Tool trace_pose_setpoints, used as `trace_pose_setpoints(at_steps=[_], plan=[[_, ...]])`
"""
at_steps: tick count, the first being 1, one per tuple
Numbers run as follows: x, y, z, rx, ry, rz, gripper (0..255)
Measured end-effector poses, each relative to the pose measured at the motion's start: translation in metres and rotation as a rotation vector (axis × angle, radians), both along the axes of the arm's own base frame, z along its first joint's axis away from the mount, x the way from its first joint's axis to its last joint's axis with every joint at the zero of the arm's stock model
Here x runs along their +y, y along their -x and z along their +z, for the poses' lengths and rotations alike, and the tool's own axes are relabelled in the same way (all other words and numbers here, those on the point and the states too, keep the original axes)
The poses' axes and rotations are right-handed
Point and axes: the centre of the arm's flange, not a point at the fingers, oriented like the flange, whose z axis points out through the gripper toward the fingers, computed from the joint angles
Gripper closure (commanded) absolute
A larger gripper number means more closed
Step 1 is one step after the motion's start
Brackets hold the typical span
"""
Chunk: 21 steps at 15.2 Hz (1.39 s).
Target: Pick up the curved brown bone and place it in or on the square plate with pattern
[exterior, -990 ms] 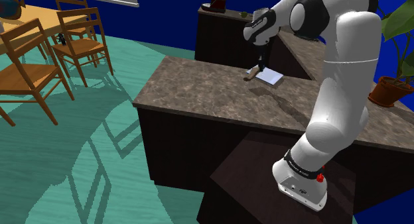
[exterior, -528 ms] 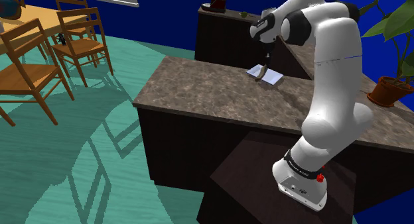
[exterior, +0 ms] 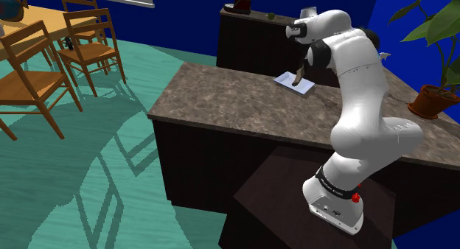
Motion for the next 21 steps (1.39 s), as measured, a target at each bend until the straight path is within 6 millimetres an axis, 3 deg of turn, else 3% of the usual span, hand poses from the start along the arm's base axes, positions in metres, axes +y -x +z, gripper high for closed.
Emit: trace_pose_setpoints(at_steps=[2, 5, 14, 17, 21], plan=[[-0.017, 0.003, -0.002, 0.001, 0.001, 0.0, 255], [-0.025, 0.003, -0.01, -0.004, 0.014, 0.0, 255], [-0.031, 0.002, -0.049, -0.024, 0.049, 0.013, 255], [-0.025, 0.004, -0.067, -0.006, 0.017, 0.002, 255], [-0.024, 0.007, -0.071, -0.002, 0.009, 0.0, 255]])
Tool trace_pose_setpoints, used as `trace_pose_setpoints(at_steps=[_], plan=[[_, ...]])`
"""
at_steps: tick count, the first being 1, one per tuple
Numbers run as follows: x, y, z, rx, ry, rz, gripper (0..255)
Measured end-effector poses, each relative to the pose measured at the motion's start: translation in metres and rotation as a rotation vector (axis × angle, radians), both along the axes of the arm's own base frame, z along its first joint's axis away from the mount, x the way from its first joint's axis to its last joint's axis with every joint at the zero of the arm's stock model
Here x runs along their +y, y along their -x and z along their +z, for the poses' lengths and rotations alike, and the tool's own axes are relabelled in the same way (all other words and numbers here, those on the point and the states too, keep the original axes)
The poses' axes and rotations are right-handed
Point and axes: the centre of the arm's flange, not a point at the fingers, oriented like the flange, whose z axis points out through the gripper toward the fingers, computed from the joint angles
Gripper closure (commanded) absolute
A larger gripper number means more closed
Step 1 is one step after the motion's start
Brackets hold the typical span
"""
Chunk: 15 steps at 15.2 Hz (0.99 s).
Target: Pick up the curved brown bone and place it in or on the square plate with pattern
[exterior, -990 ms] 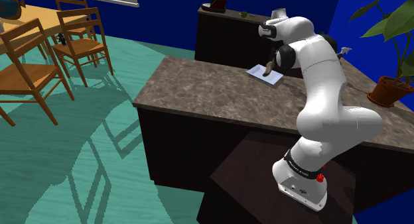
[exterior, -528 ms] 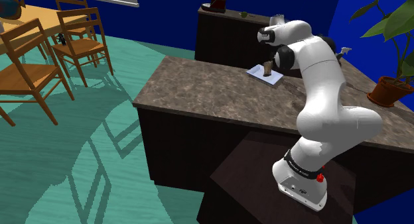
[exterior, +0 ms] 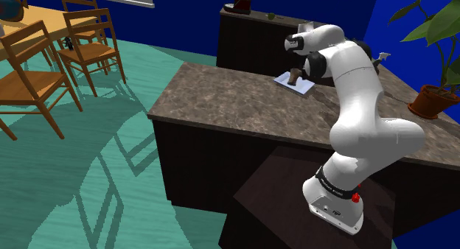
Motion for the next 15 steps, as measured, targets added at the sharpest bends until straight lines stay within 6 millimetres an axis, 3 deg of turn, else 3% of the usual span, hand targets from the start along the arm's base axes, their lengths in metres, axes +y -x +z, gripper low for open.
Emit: trace_pose_setpoints(at_steps=[1, 2, 8, 12, 15], plan=[[0.0, 0.0, -0.001, 0.001, -0.001, 0.0, 255], [-0.001, -0.001, -0.002, 0.001, -0.002, 0.0, 0], [0.002, -0.004, -0.007, 0.001, -0.01, 0.002, 0], [0.008, -0.019, 0.03, 0.0, -0.009, 0.004, 0], [0.012, -0.019, 0.04, 0.001, -0.01, 0.003, 0]])
